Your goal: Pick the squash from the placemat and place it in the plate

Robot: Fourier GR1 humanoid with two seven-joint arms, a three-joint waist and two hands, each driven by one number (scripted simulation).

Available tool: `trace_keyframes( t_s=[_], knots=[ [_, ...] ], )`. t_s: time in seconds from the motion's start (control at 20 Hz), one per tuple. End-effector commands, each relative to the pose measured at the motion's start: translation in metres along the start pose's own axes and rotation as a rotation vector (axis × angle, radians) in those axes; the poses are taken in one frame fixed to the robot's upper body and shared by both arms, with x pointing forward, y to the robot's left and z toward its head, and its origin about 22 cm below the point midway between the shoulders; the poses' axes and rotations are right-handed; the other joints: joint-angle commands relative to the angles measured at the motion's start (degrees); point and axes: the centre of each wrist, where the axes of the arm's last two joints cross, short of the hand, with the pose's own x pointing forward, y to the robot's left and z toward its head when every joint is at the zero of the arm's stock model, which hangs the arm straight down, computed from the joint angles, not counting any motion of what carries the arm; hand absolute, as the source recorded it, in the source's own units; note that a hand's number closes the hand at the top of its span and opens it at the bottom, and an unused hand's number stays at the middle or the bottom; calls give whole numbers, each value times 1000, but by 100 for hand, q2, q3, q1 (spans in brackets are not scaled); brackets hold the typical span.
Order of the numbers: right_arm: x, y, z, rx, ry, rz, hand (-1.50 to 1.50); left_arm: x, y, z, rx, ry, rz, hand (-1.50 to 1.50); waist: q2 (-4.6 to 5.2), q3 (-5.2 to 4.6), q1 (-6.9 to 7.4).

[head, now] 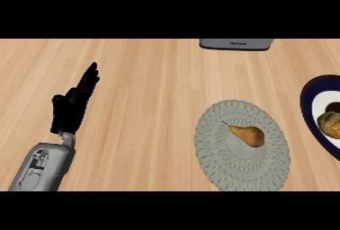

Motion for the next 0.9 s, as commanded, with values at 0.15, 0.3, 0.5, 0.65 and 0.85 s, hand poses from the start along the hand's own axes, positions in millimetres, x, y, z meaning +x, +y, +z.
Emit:
trace_keyframes(
  t_s=[0.15, 0.3, 0.5, 0.65, 0.85],
  knots=[
    [-8, 32, -15, 55, -97, -193, -150, -10, 8, 5, 3, 0, 17, 0, -12, -2, -54],
    [-7, 28, -17, -22, -131, -387, -150, -9, -11, 5, 13, 3, 9, 0, -15, 3, -101],
    [0, -10, -12, -166, -127, -528, -150, -6, -5, 1, 17, 5, 6, 0, -16, 1, -119],
    [-13, -31, 22, -232, -73, -610, -150, -4, -2, 2, 13, -15, 3, 0, 5, 14, -114],
    [-25, -48, 64, -343, 0, -625, -150, -16, 1, 8, 20, -3, 5, 0, 48, 31, -130]
  ],
)
